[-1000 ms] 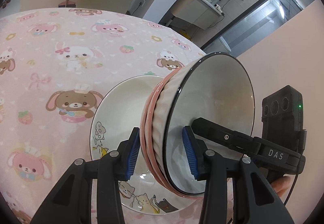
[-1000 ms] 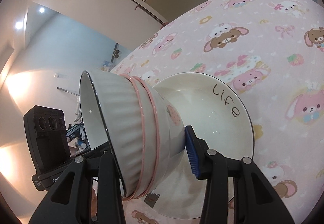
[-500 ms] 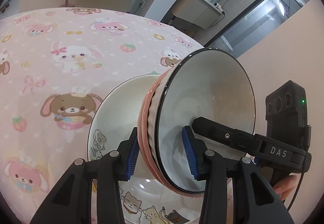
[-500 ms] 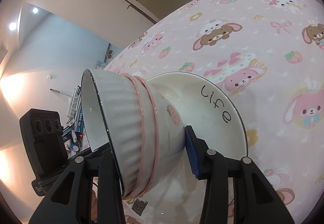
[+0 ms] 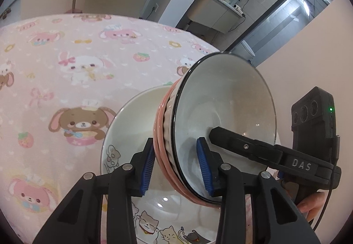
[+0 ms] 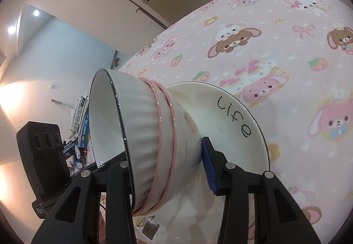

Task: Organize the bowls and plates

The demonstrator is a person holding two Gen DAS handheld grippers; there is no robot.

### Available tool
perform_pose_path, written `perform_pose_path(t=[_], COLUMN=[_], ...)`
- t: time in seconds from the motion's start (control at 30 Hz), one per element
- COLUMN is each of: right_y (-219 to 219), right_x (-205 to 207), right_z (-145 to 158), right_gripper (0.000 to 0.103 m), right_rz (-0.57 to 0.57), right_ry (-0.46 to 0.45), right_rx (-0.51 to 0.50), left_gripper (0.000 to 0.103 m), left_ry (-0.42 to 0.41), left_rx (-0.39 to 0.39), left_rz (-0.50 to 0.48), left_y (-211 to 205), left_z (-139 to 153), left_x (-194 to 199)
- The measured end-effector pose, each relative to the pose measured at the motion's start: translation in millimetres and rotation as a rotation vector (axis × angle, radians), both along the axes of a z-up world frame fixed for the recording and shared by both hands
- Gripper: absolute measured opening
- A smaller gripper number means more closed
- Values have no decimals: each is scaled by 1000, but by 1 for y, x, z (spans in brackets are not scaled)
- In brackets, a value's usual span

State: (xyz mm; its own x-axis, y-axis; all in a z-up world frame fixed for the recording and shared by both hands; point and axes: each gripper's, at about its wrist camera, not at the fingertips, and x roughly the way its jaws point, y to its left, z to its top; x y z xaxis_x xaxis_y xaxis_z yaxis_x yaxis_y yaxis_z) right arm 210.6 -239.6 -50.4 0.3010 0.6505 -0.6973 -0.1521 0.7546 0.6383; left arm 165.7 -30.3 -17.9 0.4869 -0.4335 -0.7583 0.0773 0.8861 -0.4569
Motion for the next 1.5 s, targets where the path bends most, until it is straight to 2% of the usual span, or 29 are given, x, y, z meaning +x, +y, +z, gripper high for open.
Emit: perform_pose_path(t=[0.13, 0.27, 0.4, 0.57, 0.87, 1.07, 1.13, 1.2, 1.27, 1.33, 1.37, 1.43, 1.47, 1.5], right_y=[0, -4, -12, -16, -15, -17, -17, -18, -17, -18, -20, -23, -26, -28], right_x=[-2, -9, -11, -20, -56, -84, -92, -103, -117, -130, -136, -144, -147, -151], right_z=[4, 23, 39, 56, 101, 137, 146, 157, 170, 183, 190, 202, 206, 210], right_gripper=[41, 32, 32, 32, 32, 32, 32, 32, 32, 32, 36, 47, 58, 72], right_rz=[-12, -41, -40, -48, -79, -117, -101, -100, -99, -115, -117, -137, -154, -163], right_ry=[-27, -140, -163, -236, -503, -663, -679, -710, -764, -826, -859, -889, -894, -903], right_rx=[-38, -115, -116, -141, -220, -245, -240, -250, -275, -297, -298, -288, -276, -257], left_gripper=[40, 40, 38, 38, 38, 38, 52, 80, 86, 86, 87, 98, 103, 103], left_ry=[-66, -82, -95, -230, -539, -665, -693, -767, -818, -823, -829, -853, -871, -893], left_rx=[38, 44, 44, 120, 230, 275, 284, 288, 312, 318, 306, 280, 269, 267], left_rz=[5, -1, 16, 25, 89, 135, 174, 216, 215, 196, 191, 196, 197, 210], left_y=[0, -1, 0, -4, -3, 2, 5, 7, 4, 3, 4, 6, 8, 10], left_z=[17, 21, 22, 48, 97, 129, 137, 145, 153, 164, 169, 181, 186, 190], left_x=[-4, -6, -7, -24, -77, -112, -124, -146, -164, -175, -182, -195, -202, -210])
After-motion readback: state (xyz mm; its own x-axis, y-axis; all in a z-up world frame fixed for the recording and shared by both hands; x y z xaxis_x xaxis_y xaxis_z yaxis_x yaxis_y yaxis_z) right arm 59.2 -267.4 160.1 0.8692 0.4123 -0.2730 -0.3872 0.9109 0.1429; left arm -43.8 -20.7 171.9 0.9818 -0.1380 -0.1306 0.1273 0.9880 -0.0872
